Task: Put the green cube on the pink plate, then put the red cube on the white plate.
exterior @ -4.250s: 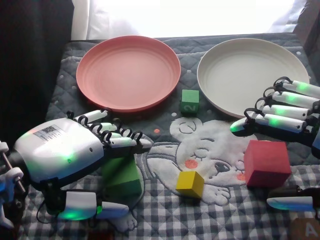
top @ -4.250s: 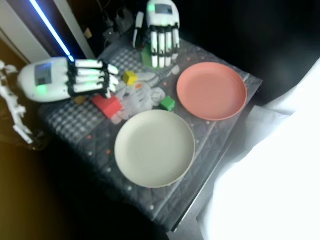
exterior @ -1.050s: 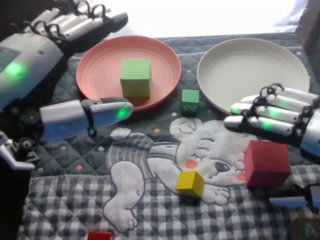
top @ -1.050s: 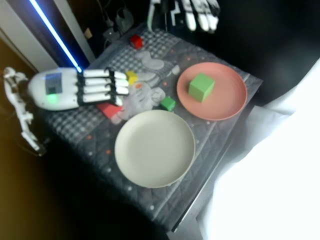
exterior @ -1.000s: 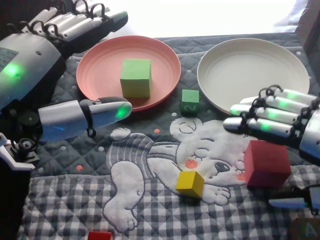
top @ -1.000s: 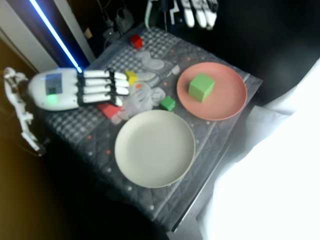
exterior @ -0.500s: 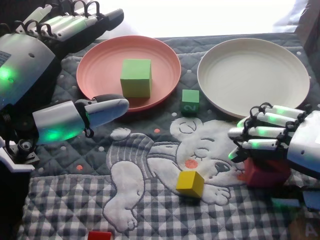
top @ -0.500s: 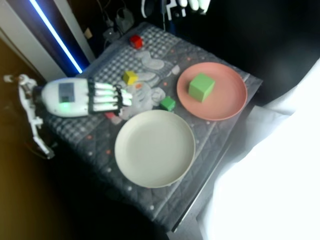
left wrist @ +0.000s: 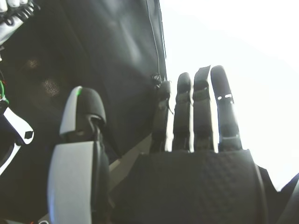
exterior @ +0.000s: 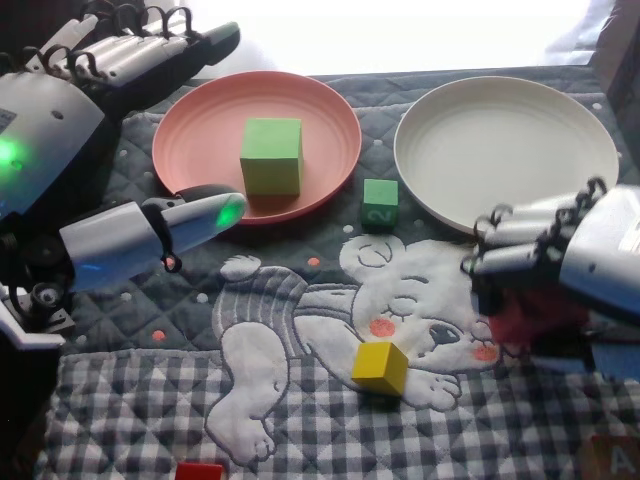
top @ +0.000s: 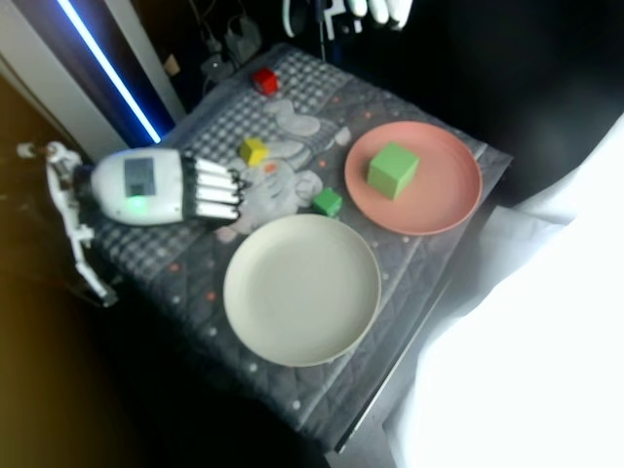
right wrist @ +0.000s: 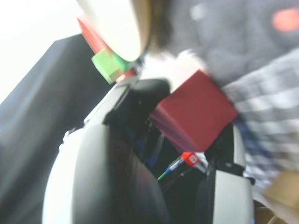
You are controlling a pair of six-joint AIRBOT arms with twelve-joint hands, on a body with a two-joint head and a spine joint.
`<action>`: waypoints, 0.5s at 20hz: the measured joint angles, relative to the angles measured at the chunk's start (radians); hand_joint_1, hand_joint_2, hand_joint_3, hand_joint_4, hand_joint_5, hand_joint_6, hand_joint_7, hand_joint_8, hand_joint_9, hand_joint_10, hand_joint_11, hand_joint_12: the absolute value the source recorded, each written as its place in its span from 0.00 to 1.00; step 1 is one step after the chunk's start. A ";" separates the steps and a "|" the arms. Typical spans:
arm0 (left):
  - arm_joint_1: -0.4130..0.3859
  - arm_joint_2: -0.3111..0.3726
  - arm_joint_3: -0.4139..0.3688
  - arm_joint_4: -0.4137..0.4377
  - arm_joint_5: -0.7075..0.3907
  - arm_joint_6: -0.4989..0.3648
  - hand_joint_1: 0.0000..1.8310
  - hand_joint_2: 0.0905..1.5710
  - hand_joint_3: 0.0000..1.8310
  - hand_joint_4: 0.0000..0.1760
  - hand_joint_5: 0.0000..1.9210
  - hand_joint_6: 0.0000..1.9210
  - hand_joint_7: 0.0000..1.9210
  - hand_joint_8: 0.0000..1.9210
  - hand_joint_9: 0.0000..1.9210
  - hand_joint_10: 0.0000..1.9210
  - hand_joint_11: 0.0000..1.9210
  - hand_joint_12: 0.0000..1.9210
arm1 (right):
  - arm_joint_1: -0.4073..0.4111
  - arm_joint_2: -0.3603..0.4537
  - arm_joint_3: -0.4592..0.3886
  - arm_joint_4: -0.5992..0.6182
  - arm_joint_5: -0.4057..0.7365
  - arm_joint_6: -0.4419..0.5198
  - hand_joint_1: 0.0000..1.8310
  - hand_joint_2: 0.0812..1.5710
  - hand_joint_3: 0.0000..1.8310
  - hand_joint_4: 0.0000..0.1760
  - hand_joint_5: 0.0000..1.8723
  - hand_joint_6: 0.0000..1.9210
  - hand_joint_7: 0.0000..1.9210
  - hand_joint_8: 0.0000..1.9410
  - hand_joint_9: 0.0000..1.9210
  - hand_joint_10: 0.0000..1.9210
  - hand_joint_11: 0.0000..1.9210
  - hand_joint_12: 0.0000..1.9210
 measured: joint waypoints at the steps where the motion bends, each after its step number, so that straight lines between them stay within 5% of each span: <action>1: 0.001 0.000 0.000 -0.006 0.002 0.000 0.26 0.71 0.00 0.19 0.16 0.00 0.17 0.01 0.17 0.00 0.00 0.67 | 0.004 0.007 0.000 -0.001 -0.016 0.000 0.72 0.80 0.00 0.00 0.42 0.70 0.32 0.78 0.30 0.86 0.27 0.99; 5: 0.001 0.000 0.000 -0.010 -0.006 0.000 0.28 0.71 0.00 0.18 0.16 0.00 0.17 0.00 0.18 0.00 0.00 0.71 | 0.079 0.009 0.025 -0.003 -0.055 0.000 0.74 0.77 0.00 0.00 0.39 0.67 0.41 0.70 0.37 0.80 0.37 0.92; 7: 0.002 -0.001 0.000 -0.015 -0.007 0.000 0.29 0.72 0.00 0.14 0.16 0.00 0.17 0.00 0.17 0.00 0.00 0.68 | 0.101 -0.003 0.058 -0.003 -0.053 0.000 0.73 0.77 0.00 0.00 0.39 0.66 0.40 0.71 0.36 0.82 0.35 0.93; 10: 0.004 -0.006 0.002 -0.021 -0.008 0.000 0.29 0.72 0.00 0.20 0.16 0.00 0.17 0.00 0.17 0.00 0.00 0.68 | 0.166 -0.043 0.140 -0.008 -0.009 0.000 0.73 0.78 0.00 0.00 0.39 0.68 0.36 0.75 0.35 0.84 0.29 0.93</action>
